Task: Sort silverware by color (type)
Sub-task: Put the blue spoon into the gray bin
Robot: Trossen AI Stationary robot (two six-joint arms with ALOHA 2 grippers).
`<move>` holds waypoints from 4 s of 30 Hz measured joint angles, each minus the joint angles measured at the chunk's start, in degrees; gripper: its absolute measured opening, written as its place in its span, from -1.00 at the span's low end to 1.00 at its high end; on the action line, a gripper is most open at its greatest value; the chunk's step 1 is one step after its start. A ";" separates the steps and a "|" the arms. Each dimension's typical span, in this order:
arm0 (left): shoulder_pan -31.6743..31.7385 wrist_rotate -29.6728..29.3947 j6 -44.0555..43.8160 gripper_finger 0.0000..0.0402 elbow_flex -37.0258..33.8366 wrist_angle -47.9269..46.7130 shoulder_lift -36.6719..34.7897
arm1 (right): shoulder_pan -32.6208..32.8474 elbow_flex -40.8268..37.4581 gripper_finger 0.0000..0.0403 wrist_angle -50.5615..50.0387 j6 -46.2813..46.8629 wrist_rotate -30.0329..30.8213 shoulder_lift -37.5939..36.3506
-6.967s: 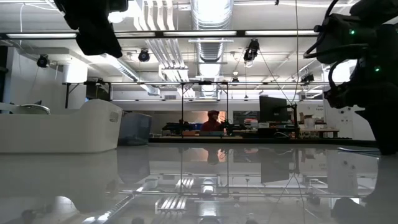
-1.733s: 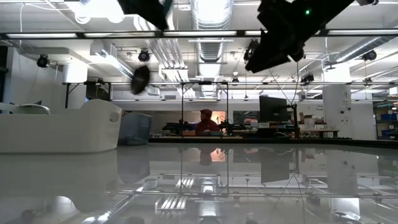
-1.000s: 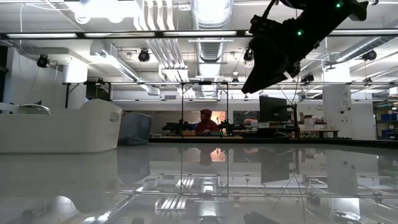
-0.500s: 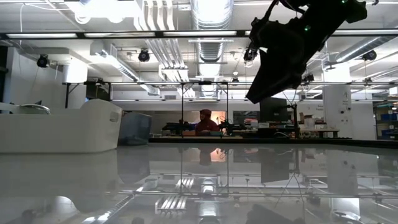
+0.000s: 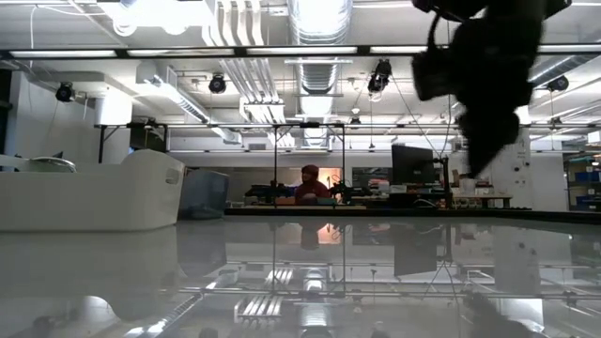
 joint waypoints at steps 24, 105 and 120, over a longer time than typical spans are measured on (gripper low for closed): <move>4.38 -27.47 14.74 -0.77 0.15 -0.32 -0.31 | 26.00 0.26 -0.21 -9.21 42.14 -12.77 2.02; 12.26 -76.14 -16.33 -0.77 0.04 -1.94 9.21 | 7.72 13.33 -0.96 32.07 -37.08 35.00 10.82; 13.51 -81.66 -23.54 -0.77 0.04 -3.98 8.68 | 4.25 12.20 -0.96 51.23 -53.18 35.44 13.48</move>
